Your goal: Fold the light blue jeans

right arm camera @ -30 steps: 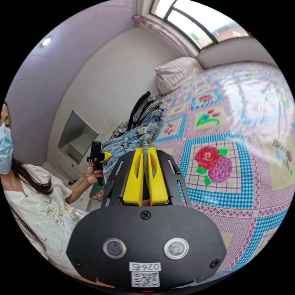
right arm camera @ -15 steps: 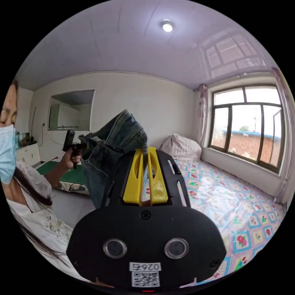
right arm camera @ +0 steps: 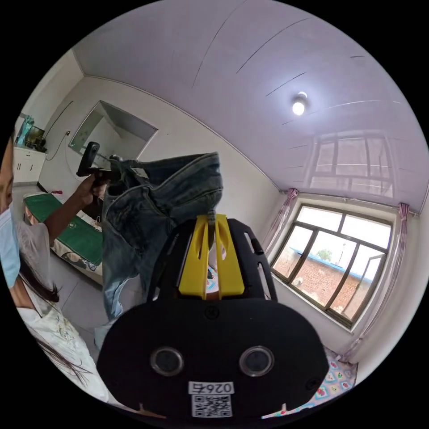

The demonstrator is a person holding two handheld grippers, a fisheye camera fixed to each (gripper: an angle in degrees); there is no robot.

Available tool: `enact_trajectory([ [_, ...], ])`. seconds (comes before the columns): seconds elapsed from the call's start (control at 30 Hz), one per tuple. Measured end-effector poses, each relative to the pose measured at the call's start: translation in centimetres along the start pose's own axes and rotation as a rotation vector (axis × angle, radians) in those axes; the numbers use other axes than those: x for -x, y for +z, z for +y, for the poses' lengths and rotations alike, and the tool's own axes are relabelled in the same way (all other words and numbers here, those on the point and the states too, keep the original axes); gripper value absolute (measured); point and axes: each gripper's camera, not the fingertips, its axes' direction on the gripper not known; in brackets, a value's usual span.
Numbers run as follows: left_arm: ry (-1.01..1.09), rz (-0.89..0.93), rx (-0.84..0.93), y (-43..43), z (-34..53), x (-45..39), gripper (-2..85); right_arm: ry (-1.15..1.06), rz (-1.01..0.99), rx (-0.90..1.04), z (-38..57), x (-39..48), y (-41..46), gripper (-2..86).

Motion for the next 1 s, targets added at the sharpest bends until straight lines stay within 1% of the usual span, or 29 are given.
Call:
enact_trajectory([
  [0.17, 0.071, -0.022, -0.011, -2.9, -2.1, -5.7, -0.5, 0.007, 0.037, -0.012, -5.2, 2.0, -1.9, -1.3],
  [0.3, 0.121, 0.025, -0.055, -4.8, -3.3, -9.8, -0.5, -0.032, 0.123, -0.088, -8.8, 4.6, -5.7, -1.4],
  [0.4, 0.148, 0.058, -0.082, -5.8, -4.0, -12.5, -0.6, -0.053, 0.169, -0.106, -11.3, 6.0, -8.2, -1.4],
  [0.7, 0.281, 0.077, -0.186, -8.8, -6.0, -20.6, -0.5, -0.109, 0.315, -0.138, -17.9, 10.0, -14.9, -1.4],
  [1.0, 0.340, 0.127, -0.219, -7.6, -6.9, -23.7, -0.5, -0.120, 0.422, -0.163, -20.8, 12.1, -17.7, -1.4],
])
